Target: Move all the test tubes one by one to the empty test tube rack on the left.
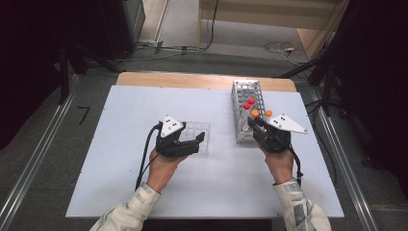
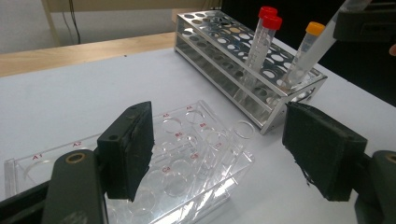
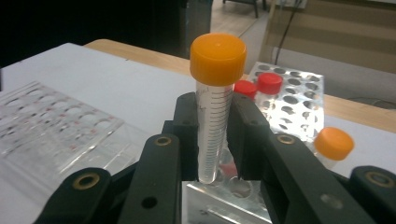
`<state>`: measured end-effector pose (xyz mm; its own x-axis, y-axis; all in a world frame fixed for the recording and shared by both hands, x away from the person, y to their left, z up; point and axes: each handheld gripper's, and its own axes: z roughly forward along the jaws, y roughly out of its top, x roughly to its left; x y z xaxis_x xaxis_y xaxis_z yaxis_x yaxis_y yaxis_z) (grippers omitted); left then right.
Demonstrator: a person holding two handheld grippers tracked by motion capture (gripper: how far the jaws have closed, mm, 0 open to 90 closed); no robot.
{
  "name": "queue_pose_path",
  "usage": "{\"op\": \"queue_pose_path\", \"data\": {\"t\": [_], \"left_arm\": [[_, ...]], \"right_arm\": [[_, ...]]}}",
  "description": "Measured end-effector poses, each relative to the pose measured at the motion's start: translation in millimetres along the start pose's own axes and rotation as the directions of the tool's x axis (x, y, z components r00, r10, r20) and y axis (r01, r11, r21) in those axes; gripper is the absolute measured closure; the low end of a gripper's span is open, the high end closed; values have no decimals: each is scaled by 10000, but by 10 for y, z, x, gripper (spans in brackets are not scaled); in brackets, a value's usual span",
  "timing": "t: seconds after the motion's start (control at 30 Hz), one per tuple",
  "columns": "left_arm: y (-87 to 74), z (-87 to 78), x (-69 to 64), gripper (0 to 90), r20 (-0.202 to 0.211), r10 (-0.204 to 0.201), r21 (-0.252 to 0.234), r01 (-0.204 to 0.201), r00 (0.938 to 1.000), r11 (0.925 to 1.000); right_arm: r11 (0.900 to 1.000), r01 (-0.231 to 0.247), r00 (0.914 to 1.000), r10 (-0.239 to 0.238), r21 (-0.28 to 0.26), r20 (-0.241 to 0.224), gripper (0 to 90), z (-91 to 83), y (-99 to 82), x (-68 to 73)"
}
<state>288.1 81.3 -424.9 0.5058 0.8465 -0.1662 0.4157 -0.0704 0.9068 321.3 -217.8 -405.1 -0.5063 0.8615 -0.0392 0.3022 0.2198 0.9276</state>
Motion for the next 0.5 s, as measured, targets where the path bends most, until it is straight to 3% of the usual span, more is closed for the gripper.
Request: {"op": "queue_pose_path", "data": {"t": [0.33, 0.5], "left_arm": [[18, -36, -33, 266, 158, 4, -98, -2, 9999, 10000], [32, -61, -79, 272, 317, 94, -145, -90, 9995, 9999]], "right_arm": [[9992, 260, 9929, -221, 317, -1165, 719, -71, -67, 207], [9972, 485, 9880, -395, 573, -1491, 719, -46, -136, 324]]}}
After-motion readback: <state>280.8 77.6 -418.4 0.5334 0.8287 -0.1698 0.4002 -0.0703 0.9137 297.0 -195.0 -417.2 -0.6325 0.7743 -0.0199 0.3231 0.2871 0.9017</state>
